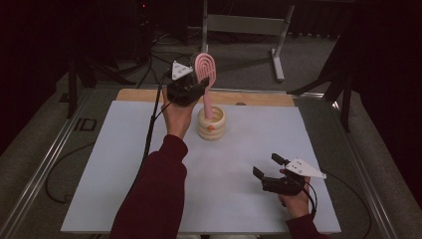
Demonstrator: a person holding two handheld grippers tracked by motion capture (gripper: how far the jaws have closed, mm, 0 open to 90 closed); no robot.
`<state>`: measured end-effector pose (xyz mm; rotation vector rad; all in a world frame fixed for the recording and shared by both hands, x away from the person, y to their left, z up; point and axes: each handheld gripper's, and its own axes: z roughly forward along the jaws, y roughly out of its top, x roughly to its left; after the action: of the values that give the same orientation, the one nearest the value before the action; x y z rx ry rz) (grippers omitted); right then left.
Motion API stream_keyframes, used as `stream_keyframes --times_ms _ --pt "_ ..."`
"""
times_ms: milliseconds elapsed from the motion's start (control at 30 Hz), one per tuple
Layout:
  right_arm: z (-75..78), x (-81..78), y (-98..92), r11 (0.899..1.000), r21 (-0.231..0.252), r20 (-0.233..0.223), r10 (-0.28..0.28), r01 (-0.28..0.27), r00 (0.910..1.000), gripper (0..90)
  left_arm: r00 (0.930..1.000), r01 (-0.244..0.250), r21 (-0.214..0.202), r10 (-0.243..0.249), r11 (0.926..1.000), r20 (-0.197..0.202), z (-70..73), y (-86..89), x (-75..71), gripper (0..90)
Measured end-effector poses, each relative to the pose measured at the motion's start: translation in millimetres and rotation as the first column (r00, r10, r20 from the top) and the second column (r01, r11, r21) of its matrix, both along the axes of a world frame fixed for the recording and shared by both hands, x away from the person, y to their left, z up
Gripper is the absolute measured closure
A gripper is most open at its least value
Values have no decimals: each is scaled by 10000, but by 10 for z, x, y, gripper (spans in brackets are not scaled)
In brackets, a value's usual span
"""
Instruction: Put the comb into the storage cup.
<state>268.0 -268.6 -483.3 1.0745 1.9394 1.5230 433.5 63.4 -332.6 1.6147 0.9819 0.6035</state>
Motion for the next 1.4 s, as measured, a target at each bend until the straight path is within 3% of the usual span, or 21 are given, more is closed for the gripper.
stream_keyframes --times_ms 733,1400 --pt "-16 5 17 10000 -16 -31 20 -20 10000 96 9998 -164 -61 164 9998 94 -73 -90 55 649" --pt "-17 22 8 10000 54 -59 -15 16 10000 95 9994 -350 -2 350 9994 -68 -162 -151 138 648"
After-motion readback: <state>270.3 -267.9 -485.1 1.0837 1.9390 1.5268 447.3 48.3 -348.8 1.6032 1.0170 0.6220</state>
